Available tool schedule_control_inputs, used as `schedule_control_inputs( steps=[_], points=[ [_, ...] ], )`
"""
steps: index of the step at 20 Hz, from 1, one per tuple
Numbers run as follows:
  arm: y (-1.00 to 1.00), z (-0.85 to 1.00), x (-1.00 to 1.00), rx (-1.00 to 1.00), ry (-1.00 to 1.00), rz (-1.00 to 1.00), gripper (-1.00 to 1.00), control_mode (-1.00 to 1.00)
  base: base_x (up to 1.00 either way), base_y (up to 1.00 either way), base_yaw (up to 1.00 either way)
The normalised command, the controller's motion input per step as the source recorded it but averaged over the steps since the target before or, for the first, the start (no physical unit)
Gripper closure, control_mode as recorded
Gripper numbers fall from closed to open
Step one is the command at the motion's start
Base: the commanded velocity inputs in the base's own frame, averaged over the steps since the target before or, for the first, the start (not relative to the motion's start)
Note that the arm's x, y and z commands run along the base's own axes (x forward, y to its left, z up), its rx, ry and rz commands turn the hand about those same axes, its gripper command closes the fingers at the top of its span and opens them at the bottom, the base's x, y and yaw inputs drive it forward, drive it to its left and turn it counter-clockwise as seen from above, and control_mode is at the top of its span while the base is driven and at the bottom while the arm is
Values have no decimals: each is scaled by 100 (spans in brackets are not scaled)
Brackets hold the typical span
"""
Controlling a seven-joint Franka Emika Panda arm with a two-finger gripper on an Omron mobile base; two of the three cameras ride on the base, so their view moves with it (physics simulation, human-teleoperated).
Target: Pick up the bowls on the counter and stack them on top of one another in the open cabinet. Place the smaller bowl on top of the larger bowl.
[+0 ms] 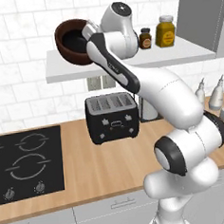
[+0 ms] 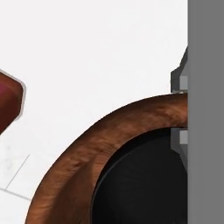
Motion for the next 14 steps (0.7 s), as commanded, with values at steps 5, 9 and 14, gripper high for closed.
schedule_control_inputs(
  steps=[5,9,14],
  points=[
    [2,-26,31,0,0,0,100,-100,0,0,0],
    [7,-9,9,0,-2,0,-100,-100,0,0,0],
    [0,6,8,0,-3,0,-100,-100,0,0,0]
  ],
)
